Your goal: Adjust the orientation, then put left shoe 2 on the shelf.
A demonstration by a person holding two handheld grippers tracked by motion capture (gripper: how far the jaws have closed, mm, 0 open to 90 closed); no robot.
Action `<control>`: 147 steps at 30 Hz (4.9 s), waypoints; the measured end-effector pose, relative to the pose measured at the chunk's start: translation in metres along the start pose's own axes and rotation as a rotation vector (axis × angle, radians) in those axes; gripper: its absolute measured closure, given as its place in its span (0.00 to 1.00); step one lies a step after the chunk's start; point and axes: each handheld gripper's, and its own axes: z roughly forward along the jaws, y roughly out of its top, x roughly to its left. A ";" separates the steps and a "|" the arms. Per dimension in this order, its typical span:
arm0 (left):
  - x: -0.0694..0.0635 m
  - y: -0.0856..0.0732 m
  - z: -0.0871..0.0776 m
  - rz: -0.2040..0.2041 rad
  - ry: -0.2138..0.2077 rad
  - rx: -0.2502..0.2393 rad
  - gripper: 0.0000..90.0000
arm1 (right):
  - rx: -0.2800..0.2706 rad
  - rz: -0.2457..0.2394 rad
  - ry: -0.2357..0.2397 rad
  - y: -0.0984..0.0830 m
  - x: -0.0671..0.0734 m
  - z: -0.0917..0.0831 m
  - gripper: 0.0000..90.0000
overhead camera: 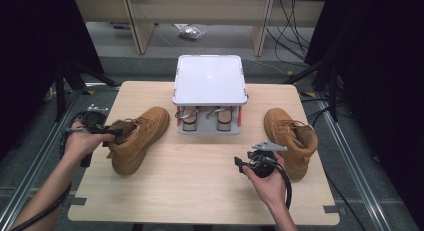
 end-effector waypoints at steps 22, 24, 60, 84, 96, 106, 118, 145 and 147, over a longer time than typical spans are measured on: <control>-0.037 0.006 -0.009 -0.125 -0.065 0.112 0.84 | -0.002 -0.007 0.001 -0.001 -0.002 0.003 0.48; -0.040 0.004 -0.009 -0.112 -0.070 0.127 0.84 | 0.014 0.022 -0.014 -0.001 0.001 0.001 0.48; -0.030 -0.008 -0.050 -0.096 -0.043 -0.042 0.53 | 0.010 0.052 -0.024 -0.004 -0.012 -0.003 0.48; -0.034 -0.012 -0.024 -0.160 -0.046 0.042 0.59 | 0.010 0.028 -0.013 -0.001 -0.012 -0.003 0.48; -0.038 -0.009 0.000 -0.145 -0.044 0.116 0.76 | 0.010 0.016 -0.004 -0.002 -0.009 -0.002 0.47; -0.031 -0.016 -0.001 -0.207 -0.065 0.061 0.88 | 0.027 0.012 -0.010 -0.003 -0.008 -0.001 0.47; -0.019 -0.019 -0.003 -0.276 -0.105 0.014 0.92 | 0.018 0.034 -0.002 -0.003 -0.012 -0.001 0.48; -0.007 -0.002 -0.024 -0.396 -0.160 -0.119 0.92 | -0.004 0.073 -0.016 -0.002 -0.012 -0.005 0.48; -0.007 -0.001 -0.024 -0.383 -0.160 -0.136 0.92 | 0.007 0.068 -0.022 -0.002 -0.012 -0.006 0.48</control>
